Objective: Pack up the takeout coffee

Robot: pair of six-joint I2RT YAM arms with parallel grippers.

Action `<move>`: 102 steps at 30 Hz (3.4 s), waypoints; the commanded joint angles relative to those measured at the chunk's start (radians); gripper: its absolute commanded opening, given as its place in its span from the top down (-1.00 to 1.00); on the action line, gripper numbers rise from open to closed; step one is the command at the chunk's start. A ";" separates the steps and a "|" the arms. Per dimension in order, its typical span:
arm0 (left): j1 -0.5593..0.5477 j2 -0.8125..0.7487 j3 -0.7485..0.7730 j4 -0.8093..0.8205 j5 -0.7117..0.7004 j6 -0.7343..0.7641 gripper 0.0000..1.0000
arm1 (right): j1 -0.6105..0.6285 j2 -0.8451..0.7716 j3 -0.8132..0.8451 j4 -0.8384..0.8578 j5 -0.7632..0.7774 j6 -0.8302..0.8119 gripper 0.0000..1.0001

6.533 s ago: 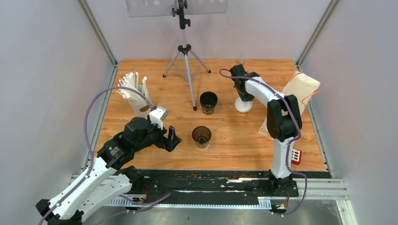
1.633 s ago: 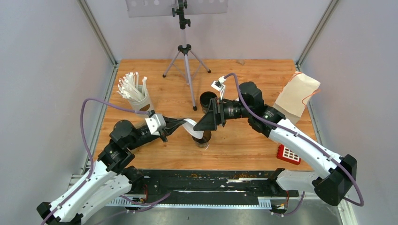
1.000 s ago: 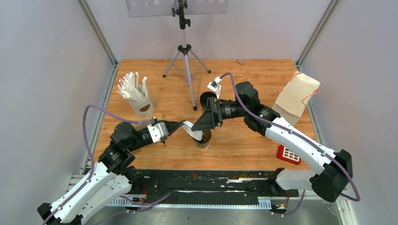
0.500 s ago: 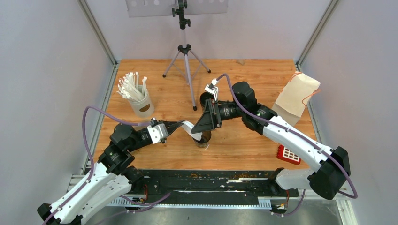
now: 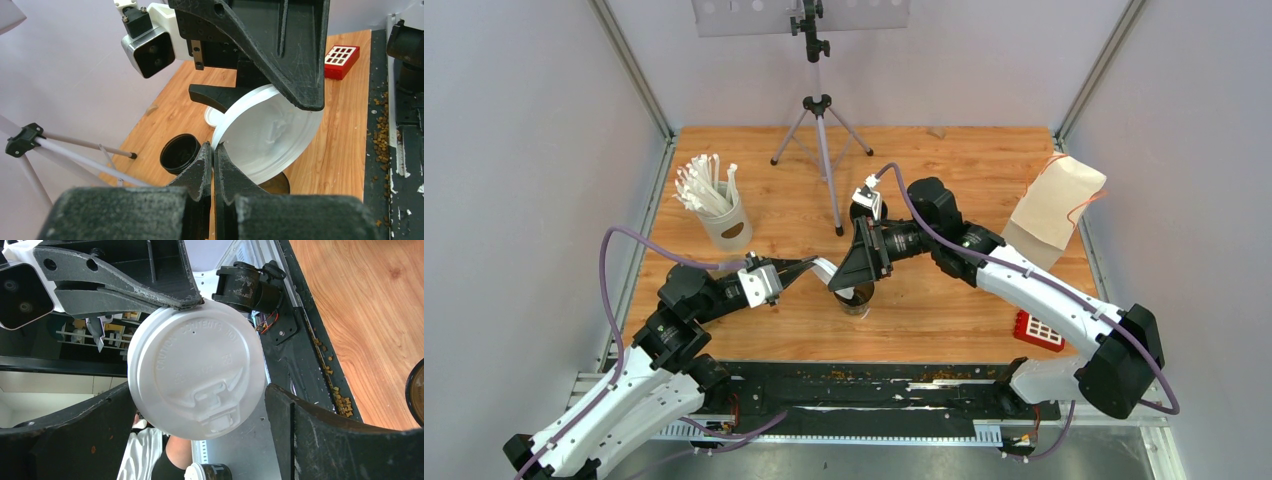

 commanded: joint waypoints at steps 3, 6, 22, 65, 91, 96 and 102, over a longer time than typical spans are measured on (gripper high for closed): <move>-0.002 -0.008 0.013 0.036 0.021 0.032 1.00 | 0.005 0.004 0.008 0.084 -0.027 0.033 -0.86; -0.002 -0.012 0.015 0.029 0.016 0.033 1.00 | 0.006 0.004 0.007 0.094 -0.028 0.035 -0.73; -0.002 -0.050 0.014 -0.018 -0.084 0.051 -0.29 | 0.006 0.009 0.039 -0.003 -0.004 -0.070 -0.61; 0.307 0.388 0.197 -0.392 -0.129 -1.005 -0.52 | 0.231 0.012 -0.062 -0.182 0.936 -1.096 -0.70; 0.307 0.471 0.065 -0.251 -0.010 -1.012 -0.49 | 0.298 0.148 -0.006 -0.274 1.048 -1.086 -0.75; 0.307 0.485 0.050 -0.235 -0.009 -1.021 -0.49 | 0.298 0.159 -0.011 -0.268 1.055 -1.083 -0.78; 0.306 0.509 0.039 -0.194 0.020 -1.040 -0.48 | 0.298 0.172 -0.015 -0.262 1.080 -1.077 -0.80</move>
